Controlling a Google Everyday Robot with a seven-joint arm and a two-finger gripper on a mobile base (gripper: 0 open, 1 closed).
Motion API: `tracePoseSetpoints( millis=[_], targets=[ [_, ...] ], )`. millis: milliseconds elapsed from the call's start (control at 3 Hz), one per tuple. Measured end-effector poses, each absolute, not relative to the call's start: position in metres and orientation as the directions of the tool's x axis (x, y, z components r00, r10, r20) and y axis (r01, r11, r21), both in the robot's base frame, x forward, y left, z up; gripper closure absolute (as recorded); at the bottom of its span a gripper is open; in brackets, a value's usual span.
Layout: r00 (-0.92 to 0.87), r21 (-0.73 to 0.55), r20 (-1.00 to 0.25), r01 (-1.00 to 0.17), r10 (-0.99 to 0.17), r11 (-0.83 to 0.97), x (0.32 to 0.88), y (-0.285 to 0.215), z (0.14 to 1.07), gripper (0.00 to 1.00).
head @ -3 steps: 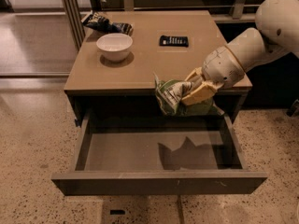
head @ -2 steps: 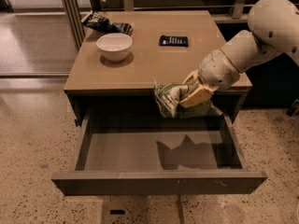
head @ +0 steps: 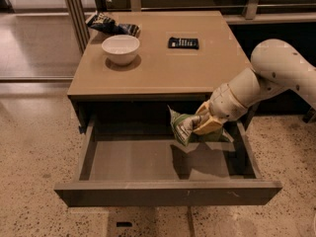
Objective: Place green jalapeno chip bag into top drawer
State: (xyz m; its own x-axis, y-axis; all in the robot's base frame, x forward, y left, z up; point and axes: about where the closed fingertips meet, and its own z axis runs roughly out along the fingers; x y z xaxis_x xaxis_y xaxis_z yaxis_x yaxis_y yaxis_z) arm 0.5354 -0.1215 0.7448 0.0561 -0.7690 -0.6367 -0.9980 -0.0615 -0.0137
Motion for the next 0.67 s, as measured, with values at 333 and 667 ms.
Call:
tracePoseSetpoints(
  millis=[333,667],
  targets=[
    [0.055,-0.059,-0.618,-0.998,-0.784,-0.023,0.542,-0.129,0.707,1.00],
    [0.061,-0.132,-0.593,-0.991,-0.803,0.022,0.551,-0.136,0.680,1.00]
  ],
)
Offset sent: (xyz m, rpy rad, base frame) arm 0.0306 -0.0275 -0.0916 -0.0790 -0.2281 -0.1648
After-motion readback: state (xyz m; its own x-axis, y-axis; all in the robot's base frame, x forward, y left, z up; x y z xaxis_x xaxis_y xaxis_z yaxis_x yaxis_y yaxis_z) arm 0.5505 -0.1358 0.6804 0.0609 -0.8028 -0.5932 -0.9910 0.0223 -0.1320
